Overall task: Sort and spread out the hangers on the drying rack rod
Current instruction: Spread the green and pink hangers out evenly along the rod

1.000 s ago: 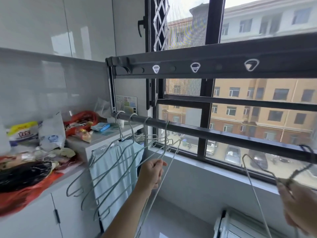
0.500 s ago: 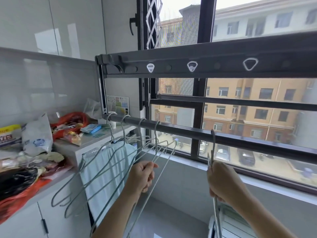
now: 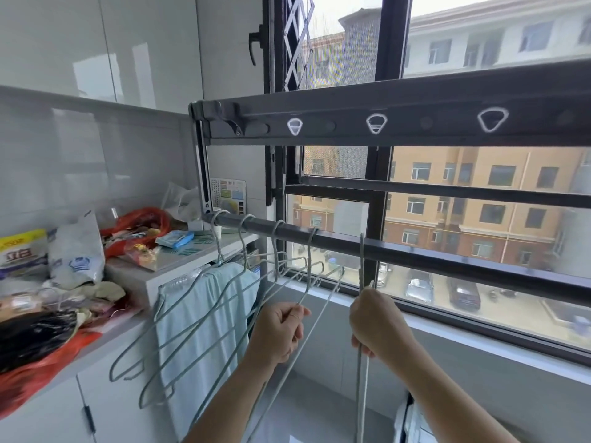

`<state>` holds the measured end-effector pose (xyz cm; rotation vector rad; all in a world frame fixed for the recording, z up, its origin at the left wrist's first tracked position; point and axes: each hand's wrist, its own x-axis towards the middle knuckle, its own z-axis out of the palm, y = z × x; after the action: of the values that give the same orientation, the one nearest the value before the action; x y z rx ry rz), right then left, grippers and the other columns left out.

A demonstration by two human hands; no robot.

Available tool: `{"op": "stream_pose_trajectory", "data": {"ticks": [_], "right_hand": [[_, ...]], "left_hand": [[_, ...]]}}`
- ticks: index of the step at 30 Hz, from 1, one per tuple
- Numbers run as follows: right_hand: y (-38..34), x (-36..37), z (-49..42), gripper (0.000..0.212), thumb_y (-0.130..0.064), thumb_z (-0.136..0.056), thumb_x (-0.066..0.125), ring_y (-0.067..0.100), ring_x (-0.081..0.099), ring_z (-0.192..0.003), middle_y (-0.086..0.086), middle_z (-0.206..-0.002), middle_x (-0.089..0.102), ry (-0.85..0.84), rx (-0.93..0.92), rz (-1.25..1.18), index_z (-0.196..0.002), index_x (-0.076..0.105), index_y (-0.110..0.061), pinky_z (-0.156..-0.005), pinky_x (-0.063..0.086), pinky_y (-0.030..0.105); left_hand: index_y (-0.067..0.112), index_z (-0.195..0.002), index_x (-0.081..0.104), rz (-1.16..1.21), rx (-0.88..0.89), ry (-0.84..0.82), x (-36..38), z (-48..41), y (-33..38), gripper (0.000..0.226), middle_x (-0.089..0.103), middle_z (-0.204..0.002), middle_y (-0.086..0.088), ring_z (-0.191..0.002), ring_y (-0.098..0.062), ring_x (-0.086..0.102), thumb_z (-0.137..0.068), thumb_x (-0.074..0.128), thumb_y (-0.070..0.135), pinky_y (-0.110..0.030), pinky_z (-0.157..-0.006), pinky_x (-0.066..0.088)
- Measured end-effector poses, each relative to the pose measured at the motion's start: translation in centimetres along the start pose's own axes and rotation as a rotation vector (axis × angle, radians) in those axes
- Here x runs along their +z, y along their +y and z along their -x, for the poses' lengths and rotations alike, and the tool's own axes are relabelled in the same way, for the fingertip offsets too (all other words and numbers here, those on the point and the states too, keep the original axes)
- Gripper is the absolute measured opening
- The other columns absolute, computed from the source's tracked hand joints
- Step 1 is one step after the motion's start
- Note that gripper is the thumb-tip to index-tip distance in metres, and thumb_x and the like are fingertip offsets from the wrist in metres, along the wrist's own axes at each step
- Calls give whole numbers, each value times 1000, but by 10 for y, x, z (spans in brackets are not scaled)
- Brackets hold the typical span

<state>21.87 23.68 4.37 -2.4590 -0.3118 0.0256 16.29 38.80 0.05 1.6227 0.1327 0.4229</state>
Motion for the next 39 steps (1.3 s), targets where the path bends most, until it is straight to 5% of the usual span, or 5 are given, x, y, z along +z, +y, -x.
{"op": "stream_pose_trajectory", "data": {"ticks": [13, 20, 29, 34, 39], "right_hand": [[16, -14, 27, 38, -30, -96, 40, 18, 63, -39, 14, -60, 67, 43, -86, -133, -120, 34, 0, -39, 52, 30], [67, -60, 84, 56, -43, -93, 44, 14, 61, -37, 8, -62, 68, 90, -87, -73, -134, 28, -9, -35, 48, 24], [184, -173, 173, 25, -27, -92, 44, 26, 66, -52, 12, -68, 68, 378, -68, 58, -93, 60, -8, -59, 55, 42], [282, -266, 244, 23, -18, -91, 49, 25, 64, -64, 10, -69, 66, 615, 65, 198, -78, 64, -6, -58, 52, 35], [359, -326, 301, 14, -19, -90, 55, 20, 61, -63, 7, -75, 67, 791, 224, 355, -91, 66, -10, -59, 52, 31]], "left_hand": [[10, -117, 55, -254, -19, -12, 3, 8, 6, 32, 67, -94, -1, -70, -15, 68, -90, 55, 27, -25, -48, 50], [20, -115, 56, -645, 613, 267, 31, 88, 66, 54, 54, -120, 2, -115, -9, 45, -82, 40, 60, -18, -95, 32], [46, -97, 57, -303, 680, -206, 225, 180, 90, 34, 50, -116, 28, -106, 9, 48, -72, 42, 64, -9, -62, 43], [47, -90, 52, -190, 499, -453, 364, 232, 85, 39, 60, -96, 21, -73, 8, 58, -61, 38, 70, -10, -59, 39], [27, -119, 45, -252, 396, -634, 478, 281, 80, 51, 58, -110, 10, -92, -1, 58, -77, 52, 56, -22, -77, 47]]}}
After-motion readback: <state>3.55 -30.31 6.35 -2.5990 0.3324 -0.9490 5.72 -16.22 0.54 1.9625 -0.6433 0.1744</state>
